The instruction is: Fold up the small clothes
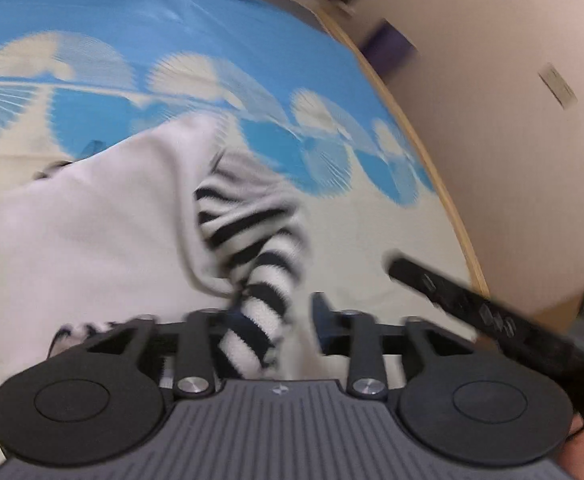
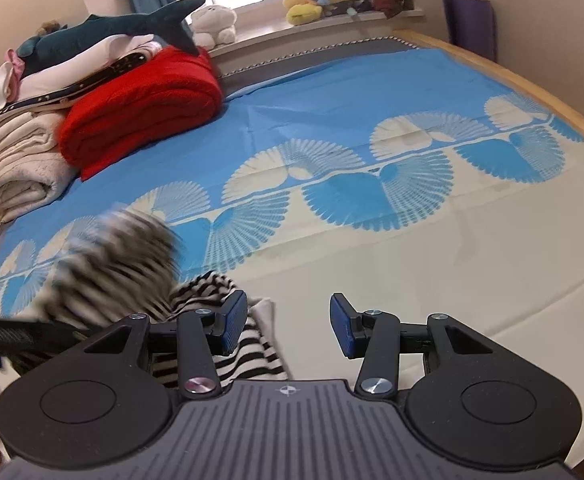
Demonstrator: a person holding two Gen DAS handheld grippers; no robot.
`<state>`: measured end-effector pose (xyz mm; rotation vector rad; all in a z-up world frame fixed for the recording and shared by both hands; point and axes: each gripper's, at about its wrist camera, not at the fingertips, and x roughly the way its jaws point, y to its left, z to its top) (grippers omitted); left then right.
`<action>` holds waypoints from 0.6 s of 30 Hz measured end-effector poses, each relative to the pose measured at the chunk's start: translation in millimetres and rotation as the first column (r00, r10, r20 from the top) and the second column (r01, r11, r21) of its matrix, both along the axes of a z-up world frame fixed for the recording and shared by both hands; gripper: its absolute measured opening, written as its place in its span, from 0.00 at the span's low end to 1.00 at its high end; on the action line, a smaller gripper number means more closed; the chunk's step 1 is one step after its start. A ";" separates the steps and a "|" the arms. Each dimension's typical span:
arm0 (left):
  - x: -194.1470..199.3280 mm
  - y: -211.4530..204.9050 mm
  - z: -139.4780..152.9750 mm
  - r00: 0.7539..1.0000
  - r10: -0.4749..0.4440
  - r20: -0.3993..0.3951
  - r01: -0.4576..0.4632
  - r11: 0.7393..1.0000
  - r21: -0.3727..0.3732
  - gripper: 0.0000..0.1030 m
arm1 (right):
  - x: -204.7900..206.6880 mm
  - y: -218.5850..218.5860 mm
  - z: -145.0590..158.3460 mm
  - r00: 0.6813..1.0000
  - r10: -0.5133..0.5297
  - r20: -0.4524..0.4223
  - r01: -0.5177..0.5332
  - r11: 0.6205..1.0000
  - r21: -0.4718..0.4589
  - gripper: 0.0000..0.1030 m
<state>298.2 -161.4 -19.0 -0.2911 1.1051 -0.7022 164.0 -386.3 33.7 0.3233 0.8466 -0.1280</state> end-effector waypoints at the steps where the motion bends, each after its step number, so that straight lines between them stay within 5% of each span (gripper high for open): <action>1: -5.9 -1.9 0.6 1.000 -0.011 0.006 0.011 0.999 -0.034 0.41 | 0.4 -1.8 -0.2 1.000 -0.010 0.001 0.010 1.000 -0.003 0.46; 4: -11.1 16.7 18.1 1.000 0.000 0.023 0.004 0.982 -0.191 0.46 | 0.7 -6.3 -1.3 0.999 -0.040 0.002 0.040 0.999 0.018 0.46; 7: -7.8 55.8 40.6 0.995 0.075 0.071 -0.056 0.969 -0.240 0.48 | 0.4 -6.9 -1.1 0.999 -0.047 0.019 0.046 0.997 0.067 0.46; 13: -16.2 101.6 62.9 0.970 0.097 0.225 -0.104 0.994 0.018 0.48 | 2.1 17.1 0.6 0.996 0.054 0.075 -0.069 0.972 0.223 0.48; 16: -31.2 119.3 45.5 0.965 0.071 0.254 -0.107 0.986 0.130 0.48 | 10.5 39.5 -6.0 0.983 0.176 0.044 -0.181 0.946 0.270 0.56; 18: -36.3 123.3 32.5 0.970 0.067 0.234 -0.125 0.962 0.242 0.48 | 13.7 58.8 -14.7 0.969 0.246 -0.030 -0.235 0.950 0.205 0.57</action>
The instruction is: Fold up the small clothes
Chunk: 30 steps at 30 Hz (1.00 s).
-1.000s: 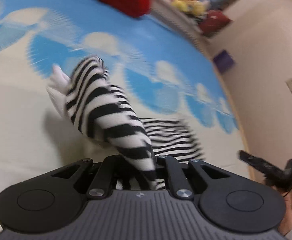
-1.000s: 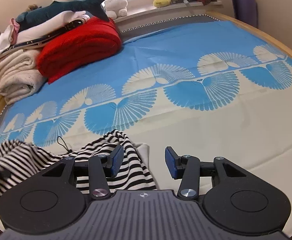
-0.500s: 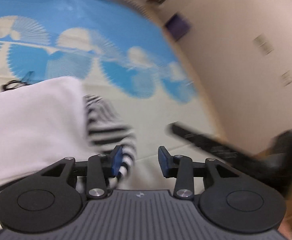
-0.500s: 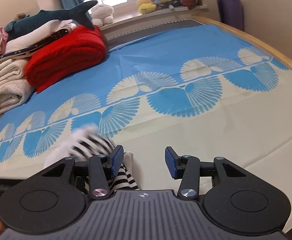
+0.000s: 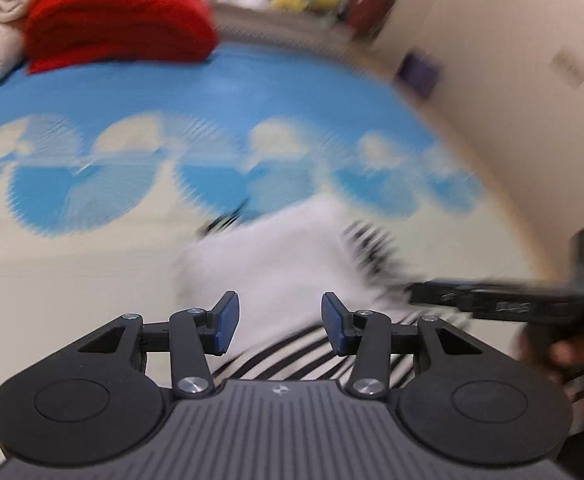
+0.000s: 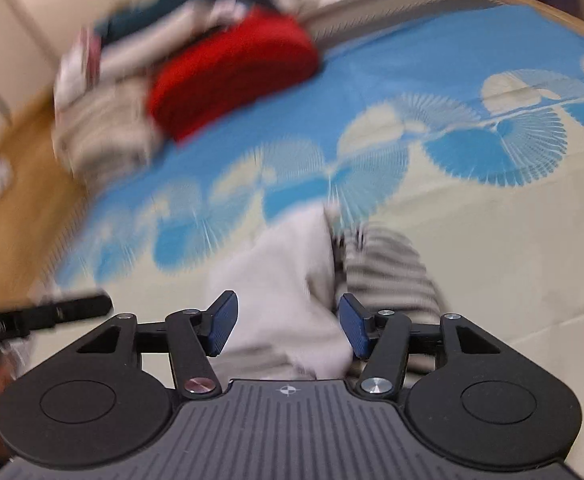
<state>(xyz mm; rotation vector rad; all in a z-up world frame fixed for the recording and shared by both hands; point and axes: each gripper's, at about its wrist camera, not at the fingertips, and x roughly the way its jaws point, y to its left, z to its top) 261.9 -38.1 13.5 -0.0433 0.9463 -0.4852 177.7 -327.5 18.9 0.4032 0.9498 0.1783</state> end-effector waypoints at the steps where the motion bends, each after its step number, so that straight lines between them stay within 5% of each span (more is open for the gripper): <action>1: -1.1 -1.1 -3.3 1.000 0.012 0.006 -0.012 0.999 0.034 0.48 | 0.7 8.8 -5.3 0.999 0.026 -0.033 -0.028 0.998 -0.062 0.57; 3: 3.1 -1.9 -4.9 1.000 0.018 0.018 -0.018 0.999 0.050 0.48 | 0.5 19.0 -18.7 0.991 0.055 -0.121 -0.072 0.987 -0.143 0.56; 5: 9.6 -3.4 -7.1 0.999 0.038 0.019 -0.039 0.998 0.046 0.48 | -2.9 20.8 -29.4 0.979 0.080 -0.189 -0.107 0.984 -0.139 0.45; 6: 12.5 -0.3 -8.1 0.999 0.055 0.003 -0.055 0.998 0.034 0.48 | -6.1 21.2 -31.7 0.973 0.106 -0.204 -0.132 0.984 -0.116 0.13; 7: 15.1 3.4 -9.8 0.997 0.070 -0.021 -0.070 0.997 0.015 0.48 | -8.8 19.9 -31.6 0.969 0.135 -0.208 -0.151 0.986 -0.063 0.04; 11: 19.8 4.8 -13.8 0.990 0.072 -0.120 -0.079 0.995 -0.057 0.48 | -31.1 -6.8 -2.2 0.991 0.125 -0.046 -0.122 0.990 0.069 0.03; 14: 12.3 -13.9 -16.1 0.984 -0.020 -0.179 0.007 0.997 -0.078 0.48 | -55.6 -46.8 20.7 0.996 0.046 0.070 -0.059 0.980 0.191 0.02; 19: 1.9 -55.3 -33.3 0.958 -0.173 -0.227 0.159 0.984 -0.080 0.48 | -82.6 -88.2 -2.1 0.996 -0.021 -0.084 0.031 0.993 0.111 0.02; 26: 1.4 -93.6 -96.2 0.924 -0.187 -0.335 0.258 0.949 0.183 0.48 | -79.4 -77.7 -52.7 0.971 0.039 -0.235 -0.048 0.998 -0.031 0.02; 30: 8.2 -88.8 -91.5 0.919 -0.187 -0.347 0.245 0.960 0.133 0.49 | -66.9 -61.1 -81.9 0.941 0.044 -0.335 -0.084 0.991 -0.107 0.02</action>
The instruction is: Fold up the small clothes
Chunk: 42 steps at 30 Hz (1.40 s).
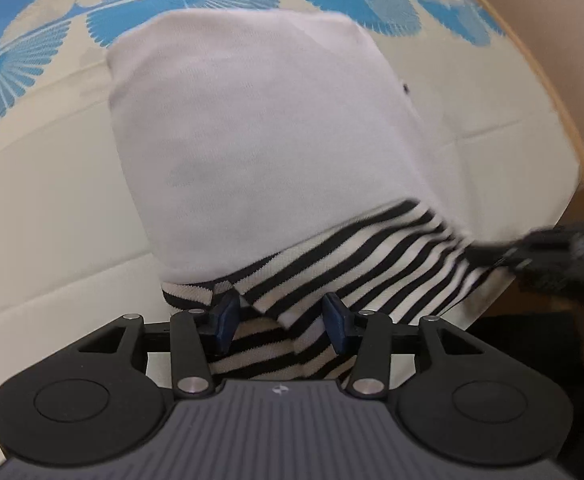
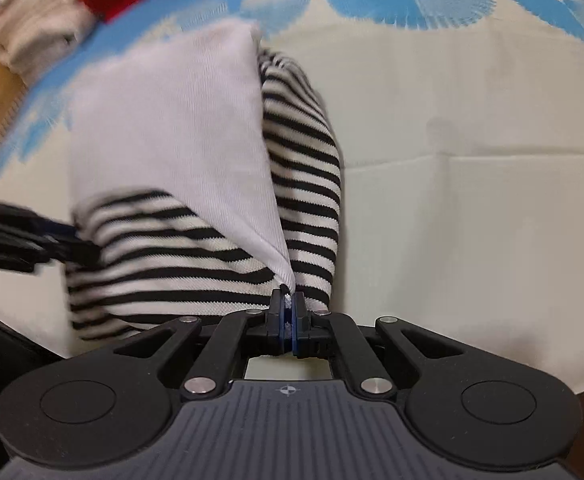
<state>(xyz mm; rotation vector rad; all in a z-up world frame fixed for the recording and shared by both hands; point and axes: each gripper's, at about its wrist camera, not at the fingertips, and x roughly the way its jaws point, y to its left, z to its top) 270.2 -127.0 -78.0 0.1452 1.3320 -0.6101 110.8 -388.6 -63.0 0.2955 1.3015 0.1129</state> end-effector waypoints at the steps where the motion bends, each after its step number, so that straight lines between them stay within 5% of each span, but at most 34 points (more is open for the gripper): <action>1: 3.5 7.5 7.9 1.000 0.031 0.005 -0.031 0.999 -0.042 0.49 | 0.4 4.5 -3.0 1.000 0.015 -0.008 -0.015 1.000 -0.010 0.02; 5: 17.7 38.0 43.3 0.973 0.193 0.129 -0.169 0.970 -0.176 0.50 | 7.2 18.1 -10.1 0.997 0.079 -0.021 -0.081 0.995 -0.059 0.02; 8: 29.2 45.7 47.8 0.949 0.284 0.139 -0.246 0.939 -0.239 0.48 | 10.4 22.9 -13.0 0.992 0.123 -0.021 -0.125 0.990 -0.067 0.02; 12: 49.2 34.6 29.1 0.938 0.318 0.137 -0.285 0.934 -0.217 0.27 | 12.6 17.7 -16.6 0.994 0.108 -0.028 -0.109 0.992 -0.056 0.02; 17: 80.3 14.9 -26.0 0.935 0.343 0.091 -0.340 0.939 -0.042 0.26 | 13.0 18.4 -15.2 0.995 0.096 -0.019 -0.097 0.994 -0.042 0.02; 24: 90.3 24.1 -22.1 0.907 0.420 0.041 -0.414 0.904 -0.106 0.29 | 17.0 16.8 -4.2 0.998 0.056 0.011 -0.056 0.998 -0.026 0.04; 27: 85.0 42.8 1.1 0.887 0.462 0.002 -0.453 0.870 -0.195 0.32 | 18.2 6.4 24.7 0.983 -0.048 0.178 0.053 0.998 -0.027 0.13; 29: 79.4 49.4 17.7 0.893 0.450 0.025 -0.433 0.872 -0.229 0.38 | 18.6 -4.8 46.0 0.944 -0.136 0.301 0.127 0.991 0.048 0.19; 32: 73.5 52.1 26.7 0.922 0.380 0.071 -0.359 0.910 -0.208 0.40 | 29.8 -15.4 58.3 0.891 -0.237 0.387 0.193 0.970 0.149 0.32; 35: 71.5 59.9 25.5 0.922 0.375 0.096 -0.358 0.921 -0.156 0.40 | 60.1 -18.8 46.0 0.887 -0.303 0.348 0.241 0.948 0.208 0.39; 42: 70.7 74.2 29.1 0.913 0.401 0.076 -0.381 0.905 -0.190 0.40 | 133.6 -12.9 1.1 0.894 -0.388 0.221 0.323 0.904 0.282 0.43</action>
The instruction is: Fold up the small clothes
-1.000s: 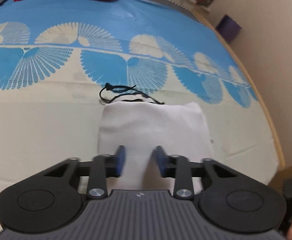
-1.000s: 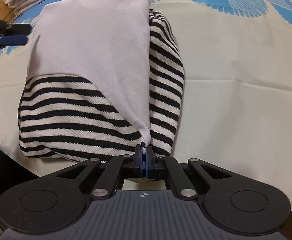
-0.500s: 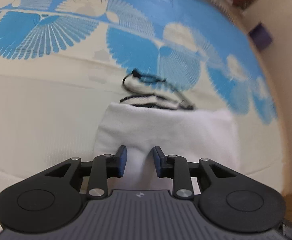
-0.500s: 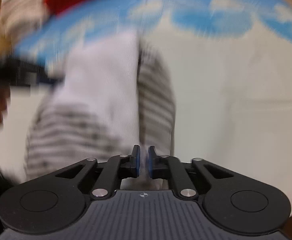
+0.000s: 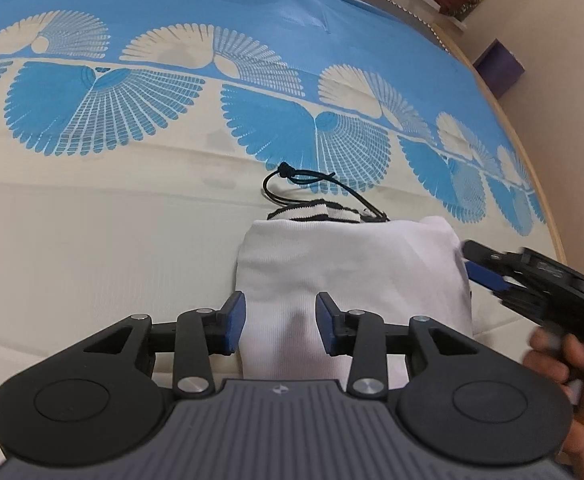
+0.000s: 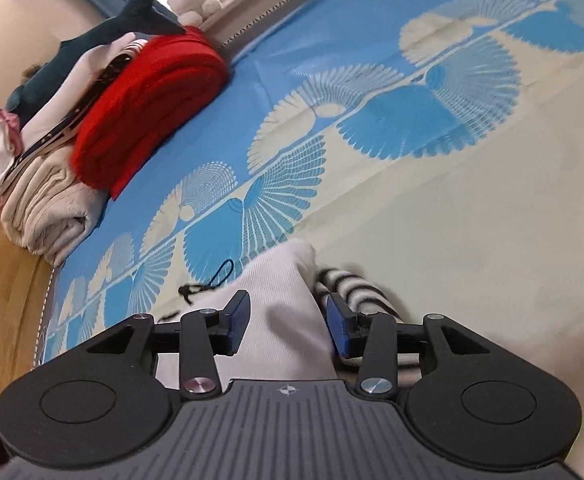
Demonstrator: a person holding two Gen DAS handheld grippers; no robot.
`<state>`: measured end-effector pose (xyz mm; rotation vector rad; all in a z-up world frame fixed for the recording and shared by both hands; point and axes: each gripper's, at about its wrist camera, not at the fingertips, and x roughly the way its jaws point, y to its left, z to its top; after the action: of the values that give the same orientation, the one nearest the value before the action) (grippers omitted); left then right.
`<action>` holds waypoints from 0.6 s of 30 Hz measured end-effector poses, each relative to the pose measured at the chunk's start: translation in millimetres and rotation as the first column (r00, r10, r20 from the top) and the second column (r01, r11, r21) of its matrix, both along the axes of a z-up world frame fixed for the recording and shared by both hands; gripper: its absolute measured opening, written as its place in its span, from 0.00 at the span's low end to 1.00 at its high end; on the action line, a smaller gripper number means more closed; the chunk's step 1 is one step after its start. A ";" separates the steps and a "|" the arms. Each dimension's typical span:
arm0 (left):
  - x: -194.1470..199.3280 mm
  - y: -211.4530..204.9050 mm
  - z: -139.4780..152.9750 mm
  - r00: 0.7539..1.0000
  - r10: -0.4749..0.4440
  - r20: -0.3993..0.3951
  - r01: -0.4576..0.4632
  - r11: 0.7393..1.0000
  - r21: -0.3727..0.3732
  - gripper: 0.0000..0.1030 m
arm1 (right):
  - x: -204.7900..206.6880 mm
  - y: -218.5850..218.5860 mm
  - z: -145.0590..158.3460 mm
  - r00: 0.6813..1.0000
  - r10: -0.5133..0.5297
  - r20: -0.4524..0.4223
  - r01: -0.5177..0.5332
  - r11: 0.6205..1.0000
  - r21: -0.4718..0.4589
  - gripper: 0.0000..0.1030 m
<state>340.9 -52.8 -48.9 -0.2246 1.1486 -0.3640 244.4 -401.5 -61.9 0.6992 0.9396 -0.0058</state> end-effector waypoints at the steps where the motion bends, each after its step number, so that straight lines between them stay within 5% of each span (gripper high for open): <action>1: 1.0 0.0 0.0 1.000 0.000 -0.001 0.000 1.000 -0.004 0.40 | 6.5 3.8 -5.1 1.000 0.010 -0.010 -0.010 1.000 -0.006 0.43; 2: 2.2 -1.1 0.1 1.000 -0.002 -0.001 0.002 1.000 -0.006 0.40 | 11.6 6.6 -7.6 1.000 0.026 -0.016 -0.026 1.000 -0.016 0.41; 4: 3.8 -3.9 2.1 1.000 -0.016 0.006 0.016 1.000 -0.018 0.40 | 18.3 16.1 -6.8 0.998 0.068 -0.009 -0.068 0.996 -0.065 0.02; 8: 2.8 -15.8 5.5 0.996 -0.089 0.011 0.089 0.995 -0.054 0.40 | 14.3 14.7 17.9 0.990 0.015 0.139 0.002 0.992 -0.125 0.01; 13: -15.4 -44.8 -0.5 0.953 -0.304 -0.011 0.302 0.950 -0.073 0.42 | 25.7 13.0 0.2 0.999 -0.050 0.006 0.049 0.948 -0.316 0.01; 15: -27.0 -58.6 -10.7 0.915 -0.403 -0.033 0.403 0.915 -0.025 0.43 | 28.4 18.3 -8.7 0.999 -0.038 -0.031 0.025 0.936 -0.351 0.02; 18: -42.8 -74.2 -32.1 0.872 -0.487 -0.054 0.489 0.860 0.145 0.43 | 31.0 35.1 -17.1 0.998 0.025 -0.064 -0.050 0.904 -0.425 0.02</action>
<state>298.1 -127.0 -81.1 0.2108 1.2366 -0.7199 275.4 -366.4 -79.0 0.2734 0.9656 -0.1941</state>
